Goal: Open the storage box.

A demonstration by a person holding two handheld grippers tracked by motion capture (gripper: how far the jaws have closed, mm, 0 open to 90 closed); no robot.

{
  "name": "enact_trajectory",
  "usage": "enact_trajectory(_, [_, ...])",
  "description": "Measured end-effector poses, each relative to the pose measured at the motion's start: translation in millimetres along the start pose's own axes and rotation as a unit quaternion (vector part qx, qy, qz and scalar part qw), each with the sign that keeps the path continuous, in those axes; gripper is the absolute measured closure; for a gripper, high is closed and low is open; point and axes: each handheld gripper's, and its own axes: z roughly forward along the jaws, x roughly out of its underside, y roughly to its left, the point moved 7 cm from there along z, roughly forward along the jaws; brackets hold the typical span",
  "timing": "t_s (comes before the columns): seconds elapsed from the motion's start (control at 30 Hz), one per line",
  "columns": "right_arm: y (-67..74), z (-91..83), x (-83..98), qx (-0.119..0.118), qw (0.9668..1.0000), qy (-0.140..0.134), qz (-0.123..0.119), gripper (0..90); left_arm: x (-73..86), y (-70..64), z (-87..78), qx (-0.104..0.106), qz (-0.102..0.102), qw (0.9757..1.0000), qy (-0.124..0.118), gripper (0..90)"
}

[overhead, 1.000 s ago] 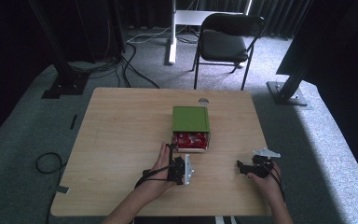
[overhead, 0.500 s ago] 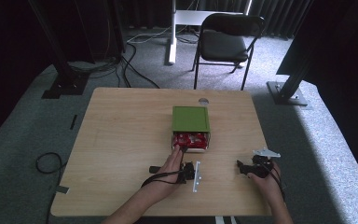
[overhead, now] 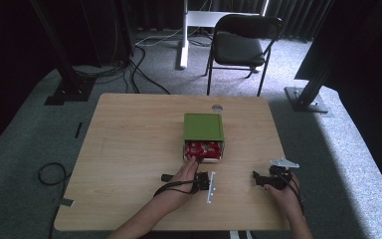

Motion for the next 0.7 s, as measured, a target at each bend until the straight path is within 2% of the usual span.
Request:
enact_trajectory(0.07, [0.0,0.0,0.0,0.0,1.0,0.0,0.0,10.6,1.3,-2.1,2.9,0.006,0.0,1.0,0.008,35.8])
enact_trajectory(0.17, [-0.1,0.0,0.0,0.0,1.0,0.0,-0.001,10.6,3.0,-1.8,6.8,0.003,0.008,0.9998,0.018,36.6])
enact_trajectory(0.27, [-0.1,0.0,0.0,0.0,1.0,0.0,-0.001,10.6,4.0,0.2,9.9,0.001,0.004,0.9997,0.024,37.7])
enact_trajectory(0.33, [0.0,0.0,0.0,0.0,1.0,0.0,0.0,10.6,4.6,1.8,11.8,-0.001,0.01,0.9996,0.028,39.3])
enact_trajectory(0.5, [0.0,0.0,0.0,0.0,1.0,0.0,0.0,10.6,5.8,4.7,16.0,-0.014,0.002,0.9995,0.029,44.8])
enact_trajectory(0.7, [0.1,0.0,0.0,0.0,1.0,0.0,0.0,10.6,7.6,6.2,19.4,-0.023,0.023,0.9988,0.036,51.0])
